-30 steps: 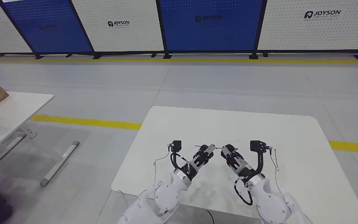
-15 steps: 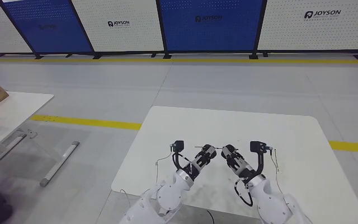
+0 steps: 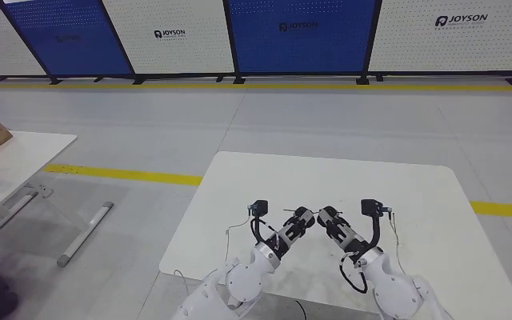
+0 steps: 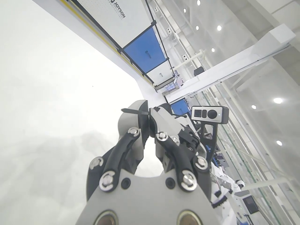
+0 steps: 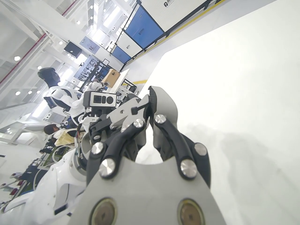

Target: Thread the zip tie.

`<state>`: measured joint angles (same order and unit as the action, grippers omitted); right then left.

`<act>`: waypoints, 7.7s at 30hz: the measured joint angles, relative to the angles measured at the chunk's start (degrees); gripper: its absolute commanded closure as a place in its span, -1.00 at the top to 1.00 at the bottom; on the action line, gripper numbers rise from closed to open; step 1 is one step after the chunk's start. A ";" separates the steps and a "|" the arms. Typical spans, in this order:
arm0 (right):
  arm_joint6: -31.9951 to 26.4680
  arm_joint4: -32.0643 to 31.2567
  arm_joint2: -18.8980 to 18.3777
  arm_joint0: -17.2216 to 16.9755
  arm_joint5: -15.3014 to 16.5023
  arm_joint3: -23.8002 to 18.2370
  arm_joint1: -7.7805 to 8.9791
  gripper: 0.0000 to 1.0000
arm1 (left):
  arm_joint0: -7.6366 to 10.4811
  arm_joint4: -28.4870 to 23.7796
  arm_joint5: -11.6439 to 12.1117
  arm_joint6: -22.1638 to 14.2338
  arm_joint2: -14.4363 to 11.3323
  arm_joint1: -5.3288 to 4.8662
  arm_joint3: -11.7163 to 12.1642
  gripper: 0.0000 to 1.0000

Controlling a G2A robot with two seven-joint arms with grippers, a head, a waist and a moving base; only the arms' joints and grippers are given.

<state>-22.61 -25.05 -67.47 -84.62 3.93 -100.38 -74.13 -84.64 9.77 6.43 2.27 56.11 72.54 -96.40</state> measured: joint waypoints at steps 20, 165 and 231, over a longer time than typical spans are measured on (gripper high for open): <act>-4.30 5.48 -1.40 1.60 1.16 1.63 0.58 -1.00 | -1.57 -0.04 1.14 -0.86 1.04 -0.18 -1.44 -1.00; 1.57 4.33 -0.47 1.84 2.08 2.40 2.34 1.00 | -1.59 -3.30 -1.28 1.93 2.56 1.09 -1.49 -1.00; 9.57 -26.23 5.24 3.24 2.94 5.85 2.10 -0.28 | -2.39 -9.88 -1.42 0.57 4.10 1.56 -2.69 -1.00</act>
<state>-13.03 -51.28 -62.23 -81.38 6.87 -94.53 -72.03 -87.02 -0.11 5.01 2.84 60.22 74.10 -99.10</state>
